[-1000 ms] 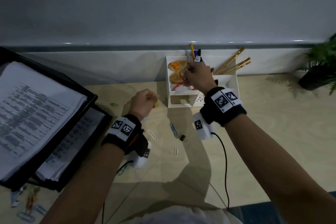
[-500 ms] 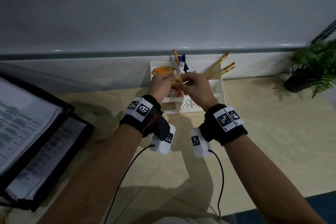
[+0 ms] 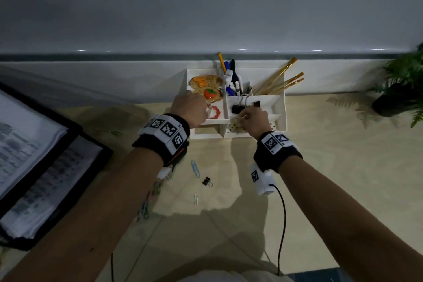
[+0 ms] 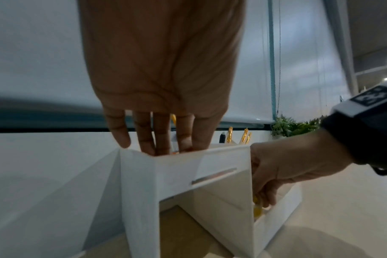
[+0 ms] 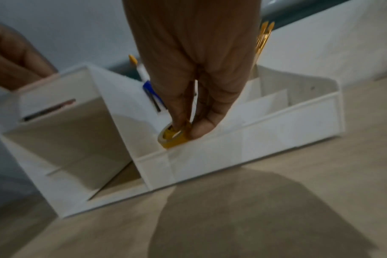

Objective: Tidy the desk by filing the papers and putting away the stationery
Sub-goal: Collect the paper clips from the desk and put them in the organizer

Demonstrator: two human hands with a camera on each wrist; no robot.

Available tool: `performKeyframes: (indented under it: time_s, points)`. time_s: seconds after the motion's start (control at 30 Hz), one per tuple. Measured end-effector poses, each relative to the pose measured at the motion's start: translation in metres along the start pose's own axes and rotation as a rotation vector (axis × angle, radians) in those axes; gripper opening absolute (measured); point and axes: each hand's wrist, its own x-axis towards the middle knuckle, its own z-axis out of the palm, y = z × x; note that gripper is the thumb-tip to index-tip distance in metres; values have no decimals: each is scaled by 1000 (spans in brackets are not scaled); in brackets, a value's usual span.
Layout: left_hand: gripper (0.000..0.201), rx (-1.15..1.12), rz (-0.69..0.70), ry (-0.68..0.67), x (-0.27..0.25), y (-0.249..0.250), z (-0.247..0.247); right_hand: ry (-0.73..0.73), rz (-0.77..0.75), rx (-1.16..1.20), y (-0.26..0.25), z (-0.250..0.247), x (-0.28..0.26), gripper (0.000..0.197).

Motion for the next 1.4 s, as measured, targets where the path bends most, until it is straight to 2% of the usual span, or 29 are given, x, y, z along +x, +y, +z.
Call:
performKeyframes:
  time_s: [0.1, 0.2, 0.33, 0.37, 0.4, 0.47, 0.57, 0.63, 0.7, 0.8, 0.9, 1.07, 1.33, 1.4]
  points:
    - [26, -63, 39, 22, -4, -1, 2, -52, 4, -70, -1, 14, 5, 21]
    - [26, -274, 58, 105, -10, -8, 7, -43, 8, -107, -1, 19, -1, 22]
    - [21, -614, 12, 418, -29, -30, 20, 154, -38, -74, 2, 21, -36, 19]
    - [19, -712, -22, 499, -35, -38, 27, 204, -49, -43, 1, 24, -50, 16]
    - [18, -811, -89, 523, -42, -45, 34, 215, -57, -20, -1, 29, -64, 13]
    - [16, -1100, -299, 432, -54, -60, 52, 71, -88, -25, -8, 43, -87, 13]
    - [39, -1615, -641, 184, -72, -73, 77, -237, -145, -130, -30, 62, -105, 18]
    - [46, -1812, -756, 95, -93, -78, 89, -313, -160, -200, -49, 71, -111, 19]
    - [41, -1951, -791, 66, -112, -85, 102, -313, -164, -269, -63, 81, -113, 20]
    - [30, -2071, -854, 80, -132, -97, 114, -327, -136, -337, -73, 96, -114, 27]
    - [29, -2146, -916, 134, -144, -109, 119, -376, -112, -362, -79, 104, -115, 26]
    - [29, -2151, -950, 184, -159, -121, 120, -376, -89, -263, -94, 125, -117, 25]
    - [25, -2028, -932, 41, -168, -124, 125, -342, -104, -315, -106, 153, -135, 26]
    - [33, -2003, -909, -5, -167, -120, 123, -352, -87, -291, -108, 151, -136, 25]
